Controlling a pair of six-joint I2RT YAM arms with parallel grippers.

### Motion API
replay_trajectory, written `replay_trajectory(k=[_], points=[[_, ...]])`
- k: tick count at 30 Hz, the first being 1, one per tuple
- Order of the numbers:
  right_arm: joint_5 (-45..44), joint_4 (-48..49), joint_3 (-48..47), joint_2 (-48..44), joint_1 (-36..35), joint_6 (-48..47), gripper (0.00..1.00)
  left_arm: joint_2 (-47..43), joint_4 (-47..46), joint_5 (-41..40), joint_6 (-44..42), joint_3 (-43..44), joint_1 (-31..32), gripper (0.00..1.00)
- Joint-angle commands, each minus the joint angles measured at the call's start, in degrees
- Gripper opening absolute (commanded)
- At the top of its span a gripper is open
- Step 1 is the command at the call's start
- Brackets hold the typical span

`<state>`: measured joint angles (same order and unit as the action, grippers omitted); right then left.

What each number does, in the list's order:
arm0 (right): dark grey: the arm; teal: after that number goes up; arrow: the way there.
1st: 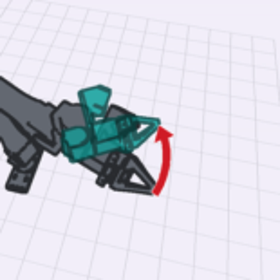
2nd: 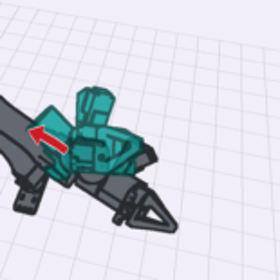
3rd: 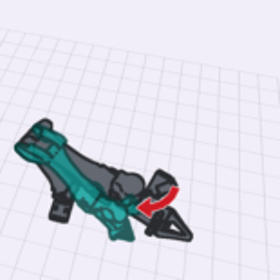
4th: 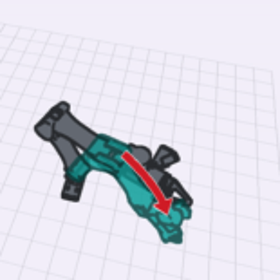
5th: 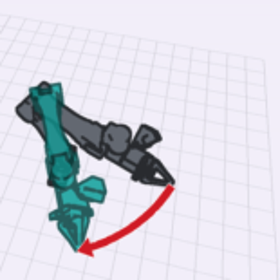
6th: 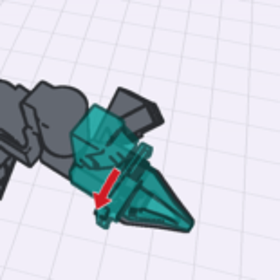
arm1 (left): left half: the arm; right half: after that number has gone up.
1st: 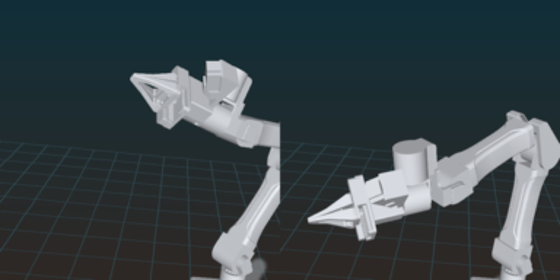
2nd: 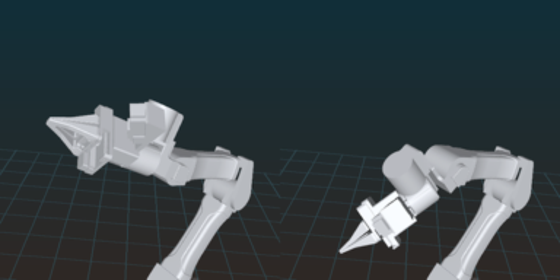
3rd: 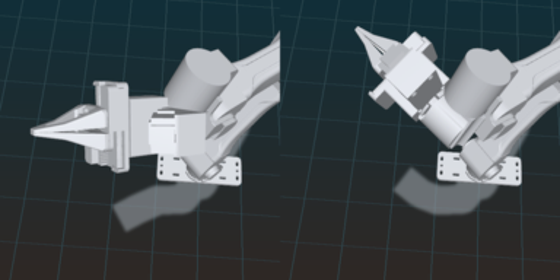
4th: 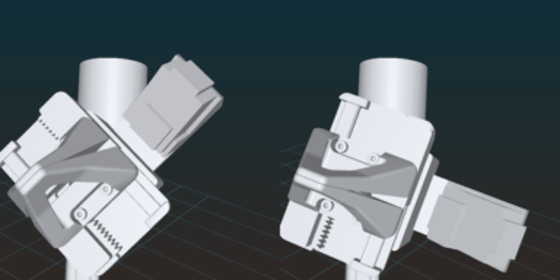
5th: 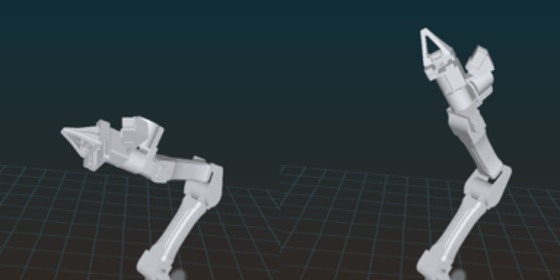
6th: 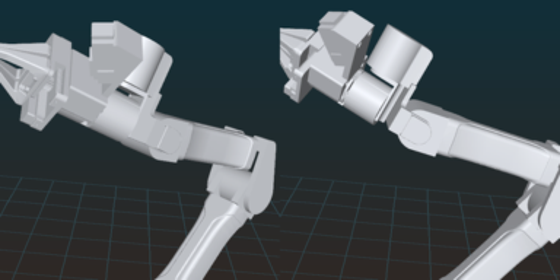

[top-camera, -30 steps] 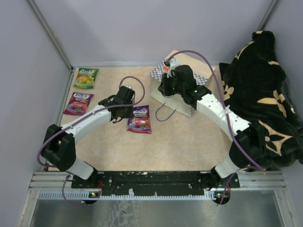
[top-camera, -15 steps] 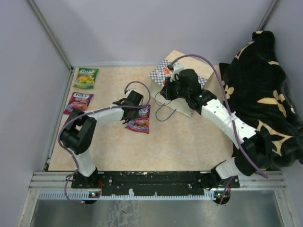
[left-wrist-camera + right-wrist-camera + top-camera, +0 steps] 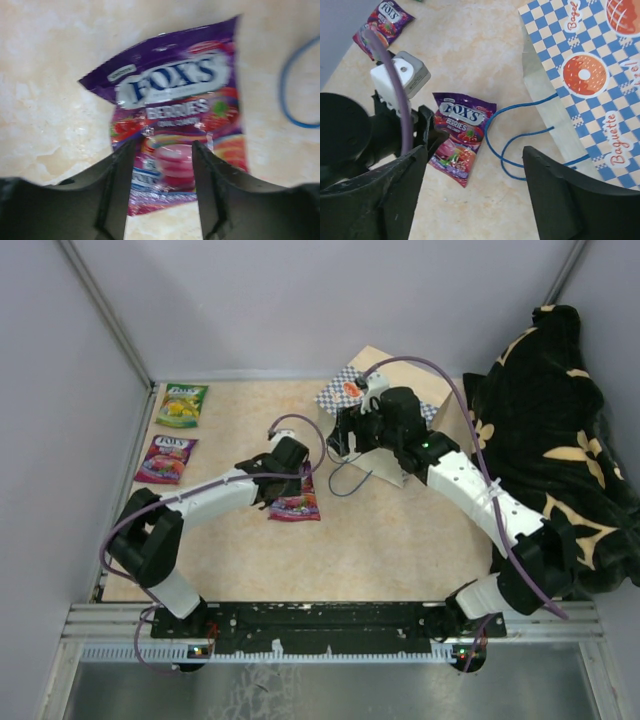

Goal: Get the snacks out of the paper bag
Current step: Move the snack to the center of the board.

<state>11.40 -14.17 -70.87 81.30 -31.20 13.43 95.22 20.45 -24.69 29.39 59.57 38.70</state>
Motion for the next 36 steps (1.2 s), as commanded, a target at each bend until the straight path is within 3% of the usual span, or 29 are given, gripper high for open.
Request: replay_trajectory(k=[1,3,9,18,27,31,36], points=[[-1.1,2.2,-1.7,-4.3,0.7,0.2,0.89,-2.7,4.1,-1.8,-2.4,4.9,5.3,0.61],[-1.4,2.1,-1.6,-5.0,0.7,0.5,0.98,-1.6,4.9,-1.8,-2.3,5.7,7.5,0.68],[-2.3,1.4,-1.1,-7.3,0.8,0.7,0.99,3.4,4.0,3.0,1.7,4.5,9.4,0.73],[-3.3,0.4,1.4,-10.3,1.3,-0.2,0.99,10.3,3.2,1.0,5.2,3.4,8.8,0.73],[-0.7,2.1,3.2,-11.2,1.3,1.7,0.99,5.0,-4.8,11.9,-1.8,-5.9,-1.1,0.71],[0.2,3.0,4.0,-11.5,1.3,2.4,0.99,1.9,-3.9,18.5,-7.4,-7.5,-6.9,0.71],[1.7,4.3,4.6,-11.9,1.3,3.6,0.99,4.7,4.7,22.8,-15.3,-2.4,-9.5,0.71]])
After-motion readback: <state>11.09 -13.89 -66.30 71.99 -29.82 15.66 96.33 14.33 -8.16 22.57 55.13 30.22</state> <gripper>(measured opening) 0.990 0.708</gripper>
